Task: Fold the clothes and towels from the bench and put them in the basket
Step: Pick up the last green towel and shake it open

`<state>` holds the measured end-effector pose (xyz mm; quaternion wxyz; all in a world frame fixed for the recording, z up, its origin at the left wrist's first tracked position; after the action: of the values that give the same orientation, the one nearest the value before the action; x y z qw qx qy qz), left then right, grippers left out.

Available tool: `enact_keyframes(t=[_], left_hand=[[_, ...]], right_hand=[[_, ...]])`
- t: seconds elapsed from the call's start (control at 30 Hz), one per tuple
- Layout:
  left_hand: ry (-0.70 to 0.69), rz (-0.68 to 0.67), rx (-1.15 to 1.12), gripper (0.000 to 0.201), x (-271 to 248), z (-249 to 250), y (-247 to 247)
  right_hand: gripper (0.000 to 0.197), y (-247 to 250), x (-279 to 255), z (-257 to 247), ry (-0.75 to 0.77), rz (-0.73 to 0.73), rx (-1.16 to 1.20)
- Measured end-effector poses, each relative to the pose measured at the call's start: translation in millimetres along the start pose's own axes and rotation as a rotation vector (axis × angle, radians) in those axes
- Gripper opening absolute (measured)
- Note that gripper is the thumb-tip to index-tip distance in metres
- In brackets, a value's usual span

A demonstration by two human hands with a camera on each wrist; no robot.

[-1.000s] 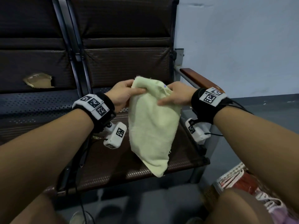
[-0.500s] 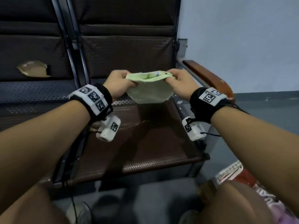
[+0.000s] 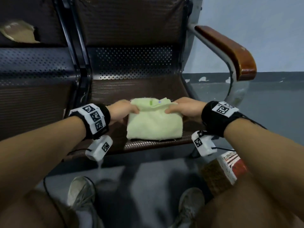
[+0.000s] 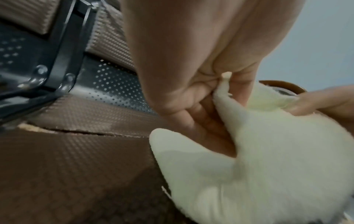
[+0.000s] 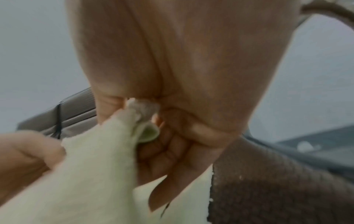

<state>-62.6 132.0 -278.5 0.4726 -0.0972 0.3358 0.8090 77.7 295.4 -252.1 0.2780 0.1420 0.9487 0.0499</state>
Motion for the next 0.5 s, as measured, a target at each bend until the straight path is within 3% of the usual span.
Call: enact_keyframes(t=[0.1, 0.23, 0.37, 0.5], left_hand=[[0.010, 0.137, -0.159, 0.016, 22, -5, 12], [0.061, 0.271, -0.131, 0.021, 52, -23, 19], [0.091, 0.323, 0.038, 0.034, 70, -40, 17], [0.148, 0.469, 0.176, 0.022, 62, -52, 37]], right_hand=[[0.025, 8, 16, 0, -0.010, 0.079, 0.181], [0.023, 25, 50, 0, 0.038, 0.275, 0.263], [0.026, 30, 76, 0, 0.084, 0.419, 0.122], [0.048, 14, 77, -16, 0.168, 0.332, -0.113]])
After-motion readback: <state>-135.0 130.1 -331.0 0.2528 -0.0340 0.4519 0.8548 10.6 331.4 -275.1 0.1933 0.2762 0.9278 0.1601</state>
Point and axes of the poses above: each hand's wrist, its own x-axis towards the middle knuckle, its own y-axis out of the back of the hand, z = x × y, the point moved 9 cm from there along x, towards the middle knuckle, and after that the axes turned 11 degrees about x, right-handed, at the moved point
